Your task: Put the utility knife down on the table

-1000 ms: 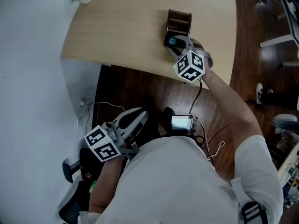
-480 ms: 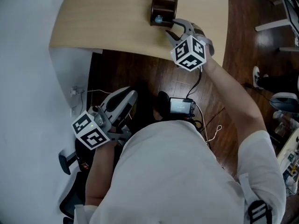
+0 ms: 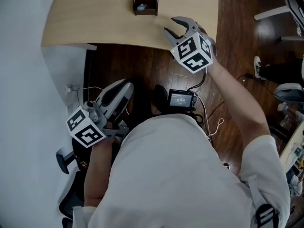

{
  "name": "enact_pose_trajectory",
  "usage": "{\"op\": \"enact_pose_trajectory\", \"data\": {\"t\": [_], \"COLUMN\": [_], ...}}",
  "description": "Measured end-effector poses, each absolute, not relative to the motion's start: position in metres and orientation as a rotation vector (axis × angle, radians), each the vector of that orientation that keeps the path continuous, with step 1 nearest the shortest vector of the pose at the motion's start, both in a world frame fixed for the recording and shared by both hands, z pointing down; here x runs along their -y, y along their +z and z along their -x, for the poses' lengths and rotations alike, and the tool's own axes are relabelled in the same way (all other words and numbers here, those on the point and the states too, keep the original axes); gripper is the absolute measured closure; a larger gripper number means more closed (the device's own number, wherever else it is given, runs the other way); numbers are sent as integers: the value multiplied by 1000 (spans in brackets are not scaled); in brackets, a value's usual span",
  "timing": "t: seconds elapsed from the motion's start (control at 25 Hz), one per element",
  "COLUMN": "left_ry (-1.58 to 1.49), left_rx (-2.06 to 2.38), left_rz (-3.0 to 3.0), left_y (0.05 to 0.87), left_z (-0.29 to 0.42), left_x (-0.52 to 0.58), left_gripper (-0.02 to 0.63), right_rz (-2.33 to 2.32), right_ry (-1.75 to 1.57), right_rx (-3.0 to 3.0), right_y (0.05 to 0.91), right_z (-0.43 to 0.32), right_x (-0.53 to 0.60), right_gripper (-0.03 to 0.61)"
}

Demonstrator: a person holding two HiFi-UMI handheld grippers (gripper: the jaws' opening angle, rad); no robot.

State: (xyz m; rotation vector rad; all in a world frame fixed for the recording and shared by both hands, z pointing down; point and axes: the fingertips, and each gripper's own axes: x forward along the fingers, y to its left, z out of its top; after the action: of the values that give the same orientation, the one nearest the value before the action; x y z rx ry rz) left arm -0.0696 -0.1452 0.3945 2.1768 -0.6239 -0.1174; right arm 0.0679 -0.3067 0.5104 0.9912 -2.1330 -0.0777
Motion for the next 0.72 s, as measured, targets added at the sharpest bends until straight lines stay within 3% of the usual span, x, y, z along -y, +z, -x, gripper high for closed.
{"op": "enact_pose_trajectory", "data": {"t": [0.48,0.6,0.72], "left_ry": [-123,-114,-102], "left_rx": [628,590,536], "left_rz": [-2159,-2171,-2191], "left_y": [397,396,393], "left_z": [58,56,58], "left_x": [109,105,99], "left_gripper": [609,609,609], "right_rz": [-995,-1048,-1105], "right_ry": [192,272,358], "right_rx": [2251,2269,2268], "right_y": [504,493,485], "right_z": [-70,-70,-70], "right_x": [220,203,183], "right_gripper": [422,501,524]}}
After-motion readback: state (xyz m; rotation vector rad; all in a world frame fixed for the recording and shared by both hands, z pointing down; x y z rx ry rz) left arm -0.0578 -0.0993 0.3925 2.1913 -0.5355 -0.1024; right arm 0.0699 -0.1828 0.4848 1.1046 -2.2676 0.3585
